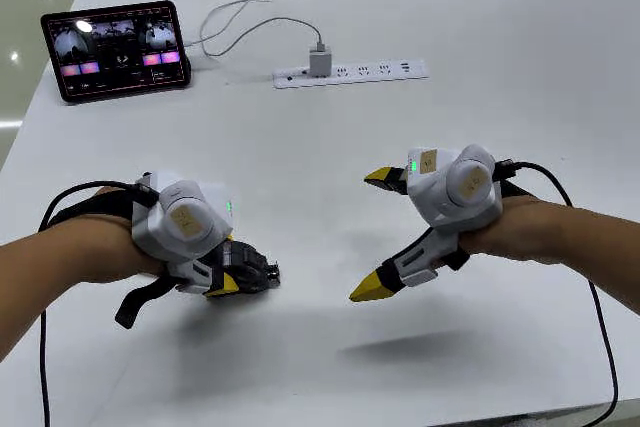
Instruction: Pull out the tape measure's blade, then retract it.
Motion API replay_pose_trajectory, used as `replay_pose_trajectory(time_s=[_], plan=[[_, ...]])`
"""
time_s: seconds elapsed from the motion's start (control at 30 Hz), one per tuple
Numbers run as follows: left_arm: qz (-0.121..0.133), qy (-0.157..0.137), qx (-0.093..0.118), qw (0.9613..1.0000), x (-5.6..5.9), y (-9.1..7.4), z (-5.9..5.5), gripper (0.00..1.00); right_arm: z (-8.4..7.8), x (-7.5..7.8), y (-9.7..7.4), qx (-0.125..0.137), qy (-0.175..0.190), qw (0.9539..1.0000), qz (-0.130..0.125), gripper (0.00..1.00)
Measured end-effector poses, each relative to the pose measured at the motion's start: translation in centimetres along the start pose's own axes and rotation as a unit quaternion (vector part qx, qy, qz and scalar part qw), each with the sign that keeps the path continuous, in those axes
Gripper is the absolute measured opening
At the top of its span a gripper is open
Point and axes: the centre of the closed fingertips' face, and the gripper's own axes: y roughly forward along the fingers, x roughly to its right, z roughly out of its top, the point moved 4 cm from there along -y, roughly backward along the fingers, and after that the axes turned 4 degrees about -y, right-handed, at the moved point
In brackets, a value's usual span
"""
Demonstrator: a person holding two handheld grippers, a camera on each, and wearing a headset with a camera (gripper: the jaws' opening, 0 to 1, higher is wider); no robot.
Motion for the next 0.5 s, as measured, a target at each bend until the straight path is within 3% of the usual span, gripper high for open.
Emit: replay_pose_trajectory(time_s=[0.23, 0.3, 0.5], plan=[[0.001, 0.000, 0.006, 1.0000, 0.1, 0.0, 0.0, 0.29, 0.3, -0.1, 1.8, 0.002, -0.007, 0.9999, 0.012, 0.99], [-0.001, -0.001, 0.005, 1.0000, 0.0, 0.1, 0.0, 0.29, 0.6, -0.2, 2.3, 0.004, -0.013, 0.9998, 0.016, 0.93], [-0.002, -0.002, 0.000, 1.0000, 0.1, 0.1, 0.0, 0.29, 0.9, -0.6, 3.7, -0.001, -0.018, 0.9993, 0.032, 0.89]])
